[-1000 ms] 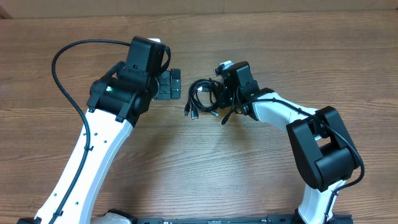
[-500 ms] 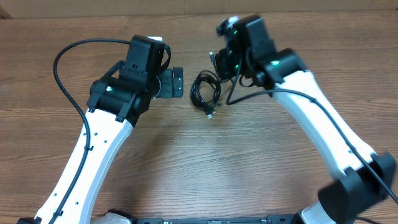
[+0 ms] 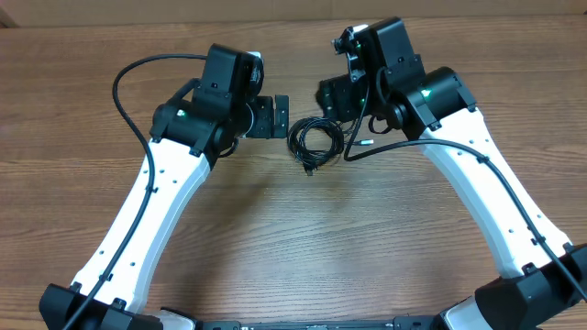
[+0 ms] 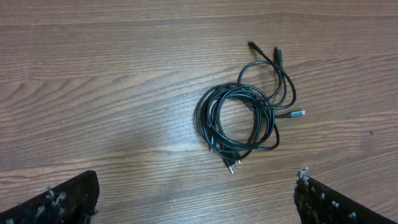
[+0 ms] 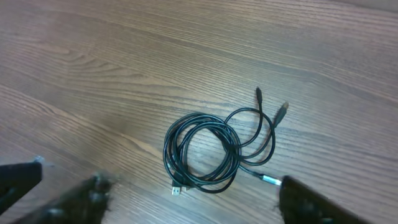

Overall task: Untangle cables
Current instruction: 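Lower the right gripper onto the cable bundle and grasp it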

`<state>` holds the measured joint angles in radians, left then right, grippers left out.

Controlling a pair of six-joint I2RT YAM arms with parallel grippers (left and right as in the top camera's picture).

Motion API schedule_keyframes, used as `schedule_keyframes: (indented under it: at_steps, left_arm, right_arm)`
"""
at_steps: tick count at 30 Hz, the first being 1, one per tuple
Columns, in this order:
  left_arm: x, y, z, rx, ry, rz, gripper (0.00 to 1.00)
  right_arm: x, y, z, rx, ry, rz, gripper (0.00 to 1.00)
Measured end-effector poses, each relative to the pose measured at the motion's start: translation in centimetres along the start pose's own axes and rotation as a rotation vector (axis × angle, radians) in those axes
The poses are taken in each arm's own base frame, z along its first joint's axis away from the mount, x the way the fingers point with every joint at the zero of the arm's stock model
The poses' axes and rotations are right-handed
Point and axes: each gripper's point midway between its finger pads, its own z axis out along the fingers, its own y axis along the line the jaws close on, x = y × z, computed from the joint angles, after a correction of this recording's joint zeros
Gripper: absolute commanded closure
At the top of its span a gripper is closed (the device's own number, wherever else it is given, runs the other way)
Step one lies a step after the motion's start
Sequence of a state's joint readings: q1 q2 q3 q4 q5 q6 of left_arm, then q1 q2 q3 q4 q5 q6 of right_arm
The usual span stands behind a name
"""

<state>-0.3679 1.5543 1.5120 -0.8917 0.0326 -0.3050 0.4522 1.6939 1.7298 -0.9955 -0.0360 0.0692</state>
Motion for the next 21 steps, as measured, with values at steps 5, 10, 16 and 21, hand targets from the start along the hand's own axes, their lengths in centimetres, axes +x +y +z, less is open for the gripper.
schedule_keyframes:
  at_steps: [5,10,16,21]
  left_arm:
    - [-0.5,1.1,-0.8,-0.019,0.003,-0.026,0.0]
    - [-2.4,4.1,-2.8,-0.065,-0.033,-0.094,0.0]
    - [-3.8,9.0,-4.4,-0.097,-0.066,-0.212,0.0]
    - [-3.4,9.8,-4.6,-0.074,-0.043,-0.25,0.0]
  right_arm:
    - [2.0,-0.3,3.8,-0.001,0.073,0.045,0.17]
    - [6.8,1.4,8.3,-0.129,0.228,0.012,0.14]
    - [11.7,5.3,10.0,-0.292,0.296,-0.334,0.14]
    - [13.3,5.2,12.3,-0.293,0.239,-0.485,0.17]
